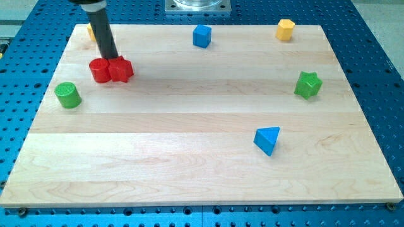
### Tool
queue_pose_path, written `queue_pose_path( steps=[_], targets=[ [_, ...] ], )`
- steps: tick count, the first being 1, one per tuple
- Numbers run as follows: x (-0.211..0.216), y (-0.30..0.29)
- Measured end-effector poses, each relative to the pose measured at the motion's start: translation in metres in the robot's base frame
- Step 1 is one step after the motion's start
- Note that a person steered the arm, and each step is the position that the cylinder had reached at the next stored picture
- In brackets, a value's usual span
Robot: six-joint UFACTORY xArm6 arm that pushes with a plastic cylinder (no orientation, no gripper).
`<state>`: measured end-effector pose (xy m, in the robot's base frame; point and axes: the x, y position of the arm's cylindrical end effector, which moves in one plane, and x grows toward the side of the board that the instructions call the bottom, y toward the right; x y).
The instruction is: Move the red star diagonal to the green circle
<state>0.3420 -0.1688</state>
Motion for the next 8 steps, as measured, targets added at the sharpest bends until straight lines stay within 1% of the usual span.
queue_pose_path(
  steps=[1,2,3,4,6,7,8],
  targets=[
    [0.059,0.052],
    [0.067,0.090],
    [0.051,0.089],
    [0.072,0.080],
    [0.157,0.121],
    [0.123,0.068],
    [0.129,0.044]
  ],
)
